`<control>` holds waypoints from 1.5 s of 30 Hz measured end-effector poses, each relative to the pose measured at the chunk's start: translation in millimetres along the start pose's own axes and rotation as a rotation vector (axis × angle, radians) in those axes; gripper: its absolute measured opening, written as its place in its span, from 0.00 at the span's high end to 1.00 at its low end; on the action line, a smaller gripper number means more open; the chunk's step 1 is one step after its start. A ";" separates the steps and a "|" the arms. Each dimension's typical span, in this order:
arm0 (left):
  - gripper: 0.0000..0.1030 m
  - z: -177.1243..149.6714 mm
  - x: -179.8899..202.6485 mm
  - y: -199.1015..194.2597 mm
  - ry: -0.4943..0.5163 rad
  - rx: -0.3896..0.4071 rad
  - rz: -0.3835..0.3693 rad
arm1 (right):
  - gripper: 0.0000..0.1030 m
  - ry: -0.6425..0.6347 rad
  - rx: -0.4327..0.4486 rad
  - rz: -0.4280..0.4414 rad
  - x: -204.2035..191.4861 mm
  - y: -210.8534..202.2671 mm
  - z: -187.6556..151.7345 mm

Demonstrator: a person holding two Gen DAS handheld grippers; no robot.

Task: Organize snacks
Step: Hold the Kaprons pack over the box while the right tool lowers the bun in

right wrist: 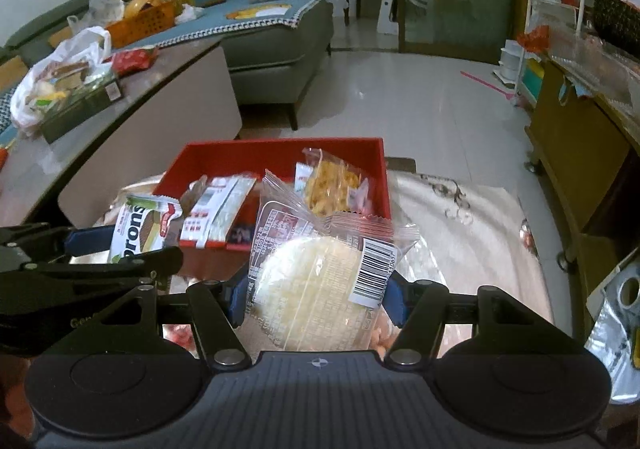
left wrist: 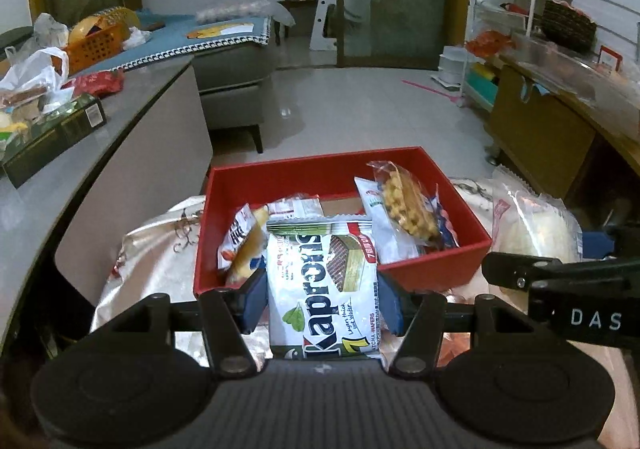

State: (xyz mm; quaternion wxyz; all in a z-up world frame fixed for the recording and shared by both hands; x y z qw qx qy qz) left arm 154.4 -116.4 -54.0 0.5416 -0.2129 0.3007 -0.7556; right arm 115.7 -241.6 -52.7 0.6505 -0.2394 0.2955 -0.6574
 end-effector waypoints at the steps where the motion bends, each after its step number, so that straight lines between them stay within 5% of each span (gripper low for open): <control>1: 0.51 1.3 -0.4 1.3 -0.002 0.001 0.002 | 0.32 -0.002 0.002 0.001 -0.2 1.1 1.8; 45: 0.51 55.1 -14.7 77.1 -0.037 0.018 0.100 | 0.32 -0.004 -0.003 -0.019 13.2 68.4 60.8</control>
Point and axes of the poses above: each gripper's, at about its wrist camera, not at the fingertips, and y roughly the way its jaws point, x to its right, z to its top, the point moved 9 cm from there along y, roughly the way its jaws point, and after that the axes turned 1 degree about -y, right-handed, at the moved point
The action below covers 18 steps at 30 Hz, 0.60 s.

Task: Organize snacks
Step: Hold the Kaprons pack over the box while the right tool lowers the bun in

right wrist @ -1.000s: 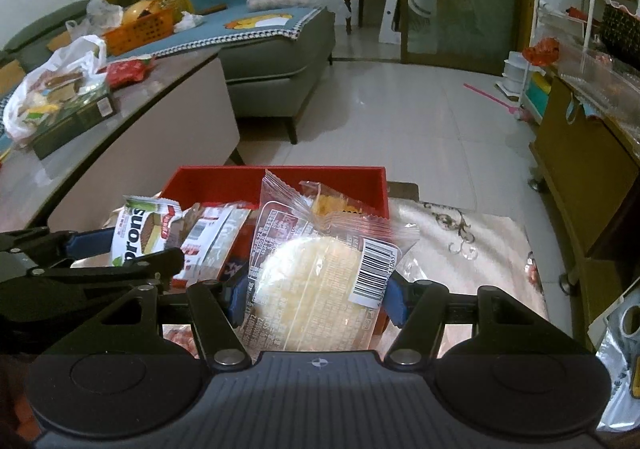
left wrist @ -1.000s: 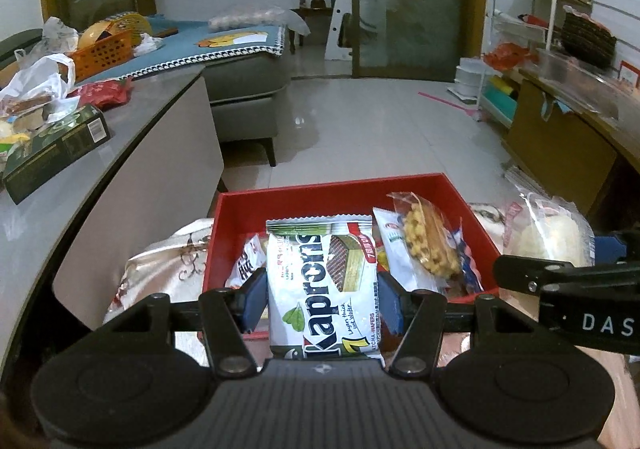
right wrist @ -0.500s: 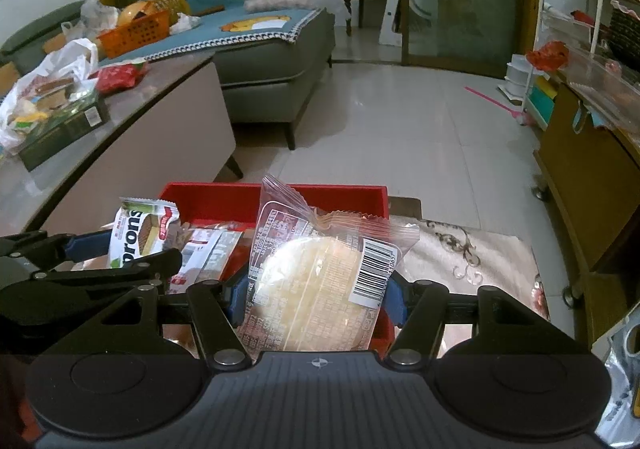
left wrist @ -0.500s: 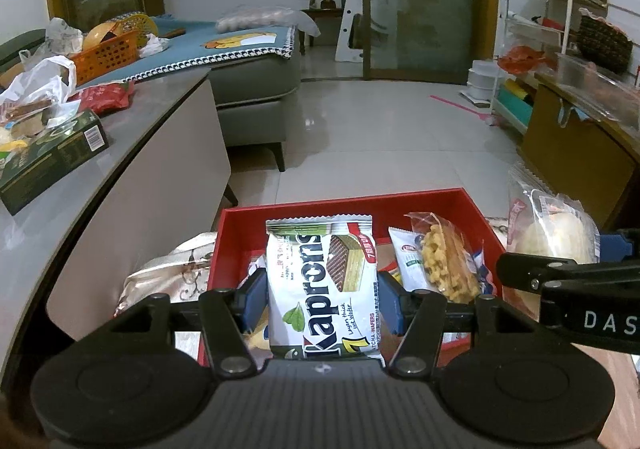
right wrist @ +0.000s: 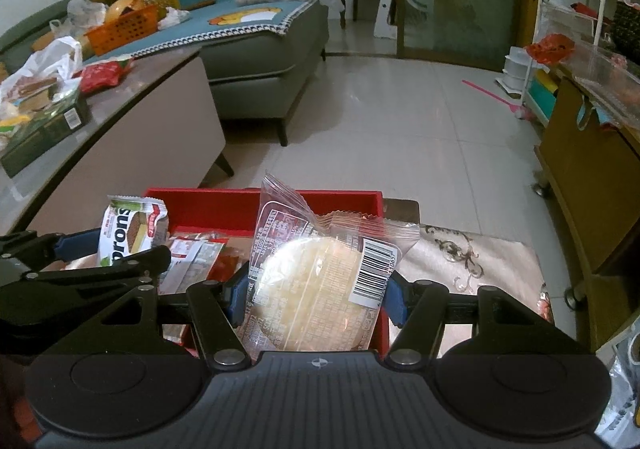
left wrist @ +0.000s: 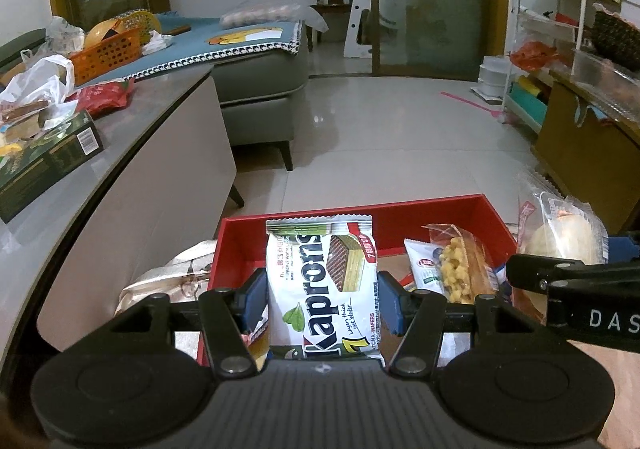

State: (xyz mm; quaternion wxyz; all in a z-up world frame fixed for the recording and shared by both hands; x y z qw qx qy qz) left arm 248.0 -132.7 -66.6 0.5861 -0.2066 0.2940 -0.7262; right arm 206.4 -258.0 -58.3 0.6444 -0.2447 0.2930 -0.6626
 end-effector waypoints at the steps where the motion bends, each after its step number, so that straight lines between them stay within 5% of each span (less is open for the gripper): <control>1: 0.51 0.3 0.2 1.8 0.000 -0.001 0.001 | 0.32 0.000 -0.002 0.001 0.0 1.5 0.6; 18: 0.51 1.3 1.0 25.6 -0.001 -0.028 0.011 | 0.32 0.005 -0.036 -0.009 7.2 23.3 3.0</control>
Point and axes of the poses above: each gripper's, at about its wrist camera, not at the fingertips, and y roughly the way its jaws point, x to its right, z to its top, the point moved 9 cm from there along y, roughly the way its jaws point, and after that the axes turned 1 degree about -y, right-handed, at the moved point
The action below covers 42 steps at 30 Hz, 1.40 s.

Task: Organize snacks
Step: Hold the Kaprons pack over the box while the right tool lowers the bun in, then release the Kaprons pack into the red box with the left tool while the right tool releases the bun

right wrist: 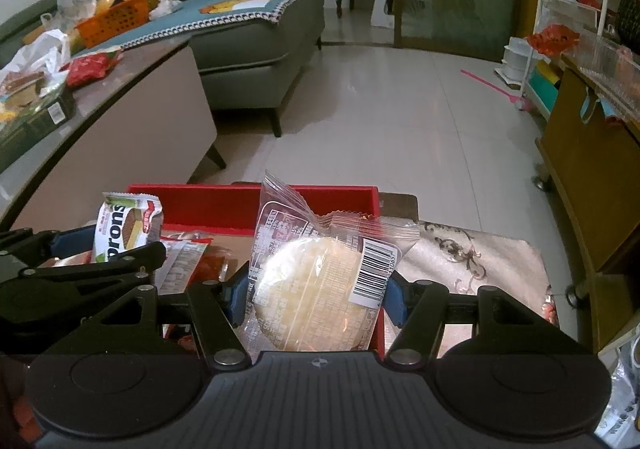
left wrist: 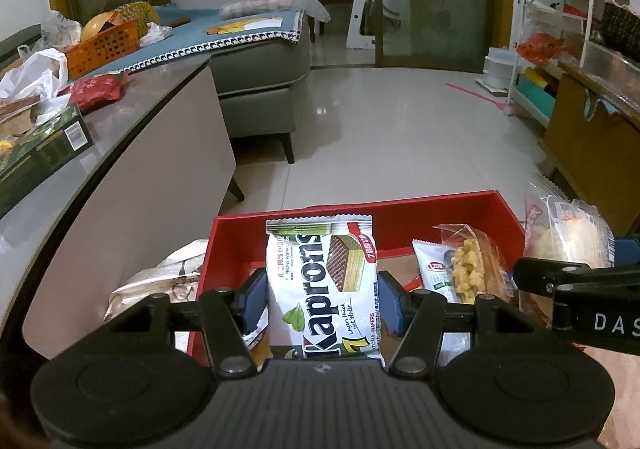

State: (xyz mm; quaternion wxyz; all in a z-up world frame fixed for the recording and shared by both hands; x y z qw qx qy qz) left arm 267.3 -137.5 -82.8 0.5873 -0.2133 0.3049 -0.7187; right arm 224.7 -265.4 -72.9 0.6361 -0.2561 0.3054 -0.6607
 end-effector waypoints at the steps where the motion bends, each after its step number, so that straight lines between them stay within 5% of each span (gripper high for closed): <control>1: 0.51 -0.2 -0.1 1.2 -0.001 -0.002 0.001 | 0.32 0.000 -0.003 0.000 0.2 1.7 0.1; 42: 0.50 -5.6 8.2 18.3 0.010 -0.043 -0.013 | 0.25 -0.008 -0.058 -0.018 3.9 37.0 -3.4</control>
Point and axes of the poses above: each gripper's, at about its wrist camera, not at the fingertips, and y roughly the way its jaws point, x to its right, z to its top, the point moved 9 cm from there along y, roughly the way its jaws point, and after that the axes turned 1 degree about -y, right-handed, at the moved point
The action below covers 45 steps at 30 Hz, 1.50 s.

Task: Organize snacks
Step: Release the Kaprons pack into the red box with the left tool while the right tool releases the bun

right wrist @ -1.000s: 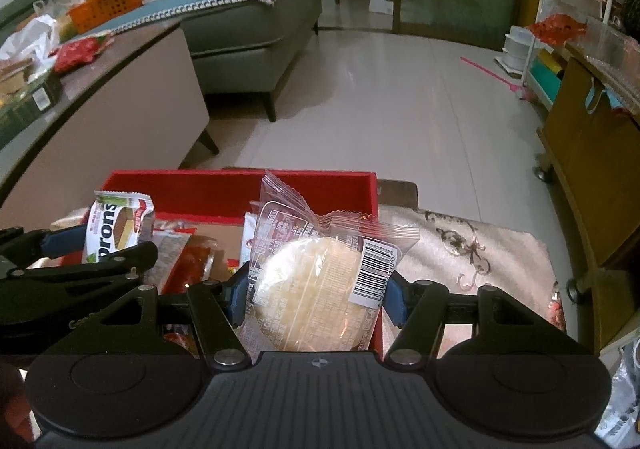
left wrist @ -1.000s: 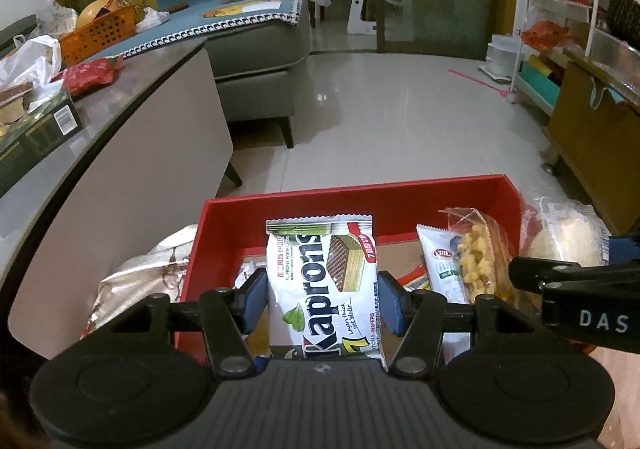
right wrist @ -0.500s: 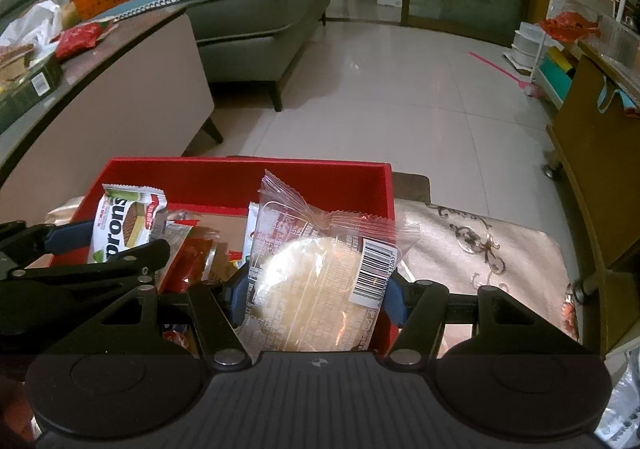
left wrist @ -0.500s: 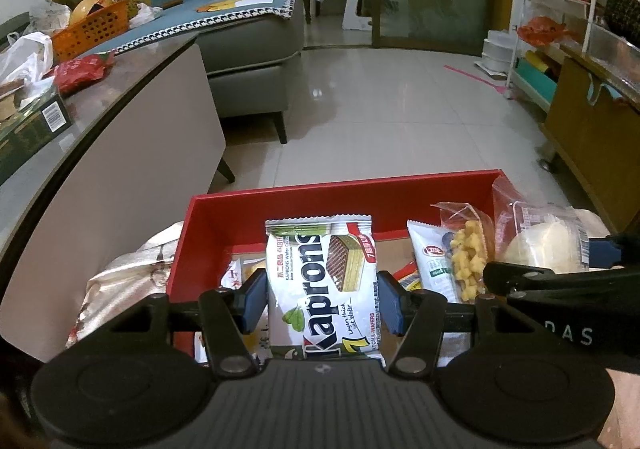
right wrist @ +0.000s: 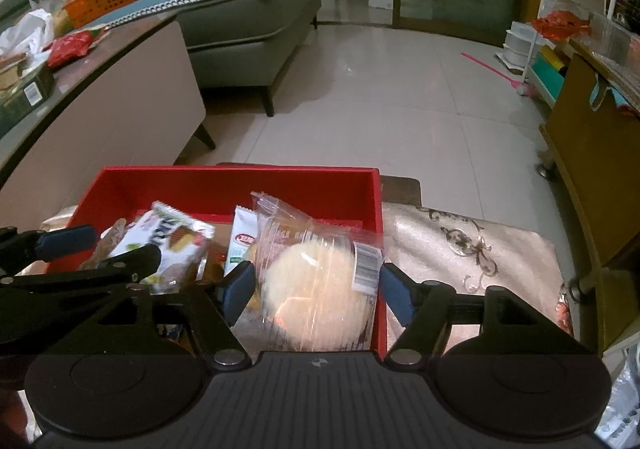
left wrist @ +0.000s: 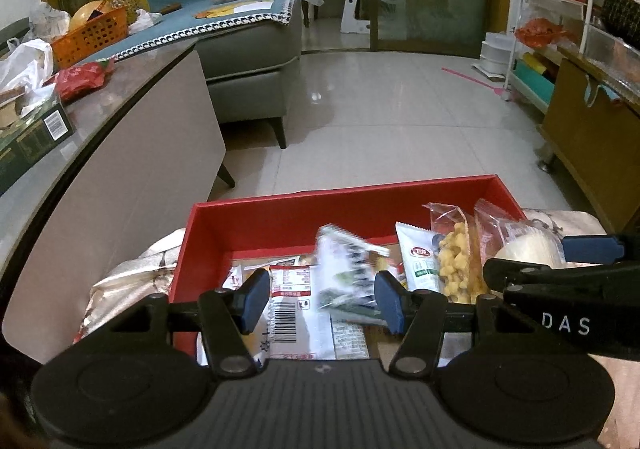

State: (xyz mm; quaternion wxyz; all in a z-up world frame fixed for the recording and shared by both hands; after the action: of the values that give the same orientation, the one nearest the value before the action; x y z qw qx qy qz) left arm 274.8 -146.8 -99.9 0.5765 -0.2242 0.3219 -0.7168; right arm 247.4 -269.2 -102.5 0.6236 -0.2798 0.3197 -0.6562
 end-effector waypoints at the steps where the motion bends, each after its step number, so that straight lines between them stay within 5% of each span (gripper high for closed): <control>1: 0.50 0.1 -0.3 -0.2 -0.002 0.000 -0.001 | 0.25 0.001 -0.001 -0.001 0.6 0.3 -0.1; 25: 0.50 6.3 0.2 -26.7 -0.009 0.050 -0.007 | 0.22 0.018 0.032 -0.001 4.0 -20.5 1.3; 45: 0.50 -15.9 -13.7 -86.3 -0.008 0.096 -0.020 | 0.21 0.003 0.073 0.034 -17.3 -72.8 -21.4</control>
State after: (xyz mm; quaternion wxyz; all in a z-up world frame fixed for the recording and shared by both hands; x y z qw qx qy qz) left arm 208.2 -119.2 -48.0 0.5807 -0.2025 0.2824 -0.7363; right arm 185.5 -249.1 -59.6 0.6441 -0.2505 0.3010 -0.6571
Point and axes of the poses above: each gripper's, at about its wrist camera, not at the fingertips, and y roughly the way its jaws point, x to its right, z to its top, the point moved 9 cm from there along y, roughly the way its jaws point, and after that the axes turned 1 degree about -y, right-handed, at the moved point
